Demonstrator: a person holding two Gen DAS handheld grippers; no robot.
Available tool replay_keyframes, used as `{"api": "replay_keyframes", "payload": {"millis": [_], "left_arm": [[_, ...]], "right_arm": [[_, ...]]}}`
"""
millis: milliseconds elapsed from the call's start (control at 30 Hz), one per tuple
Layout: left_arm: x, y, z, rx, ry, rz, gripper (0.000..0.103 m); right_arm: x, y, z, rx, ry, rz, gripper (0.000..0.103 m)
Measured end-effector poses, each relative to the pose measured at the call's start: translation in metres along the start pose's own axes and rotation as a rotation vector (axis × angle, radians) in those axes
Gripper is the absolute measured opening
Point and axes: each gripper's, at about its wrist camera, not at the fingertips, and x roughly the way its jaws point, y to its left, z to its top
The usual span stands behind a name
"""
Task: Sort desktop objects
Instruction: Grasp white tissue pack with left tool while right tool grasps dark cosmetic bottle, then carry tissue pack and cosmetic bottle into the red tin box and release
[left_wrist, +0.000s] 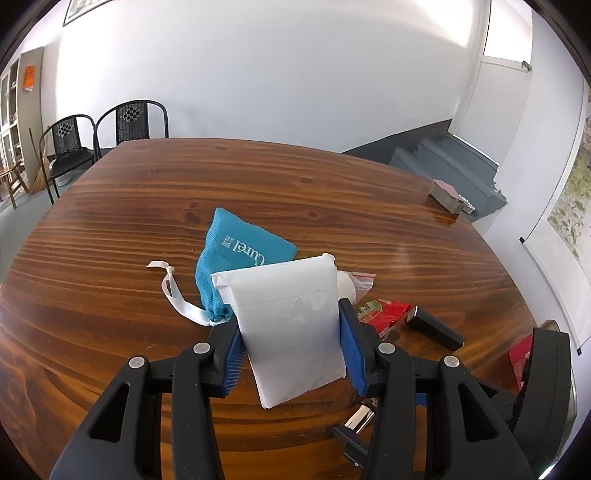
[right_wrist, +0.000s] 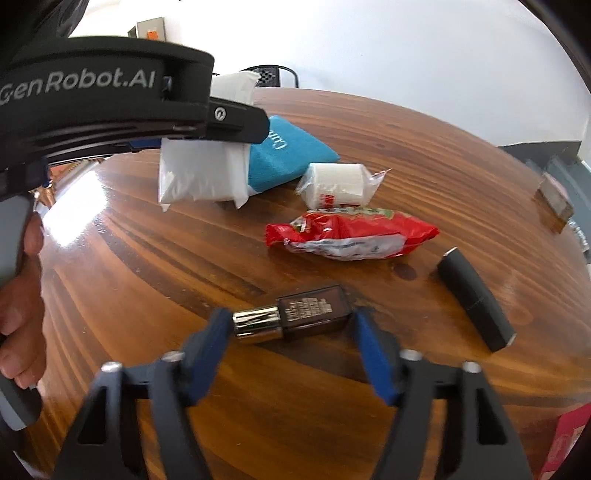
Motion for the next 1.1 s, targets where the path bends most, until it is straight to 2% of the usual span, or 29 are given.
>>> {"api": "replay_keyframes", "payload": {"millis": [300,633,900,1100], "left_arm": [[-0.004,-0.002,0.002,0.003,-0.010,-0.009,0.050],[-0.007,-0.017,-0.003,0.033,-0.008,-0.029,0.050],[-0.005,-0.040,-0.011,0.076,0.015,-0.070,0.050],[-0.005,-0.066,-0.021,0.135,0.030,-0.103,0.050]], "right_arm": [[-0.017,-0.015,-0.013,0.099,-0.022,-0.009,0.065],[-0.068,-0.029,-0.038,0.194,-0.121,-0.067,0.065],[-0.117,-0.052,-0.071,0.293,-0.224,-0.222,0.066],[-0.162,-0.072,-0.094,0.385,-0.312,-0.298,0.065]]}}
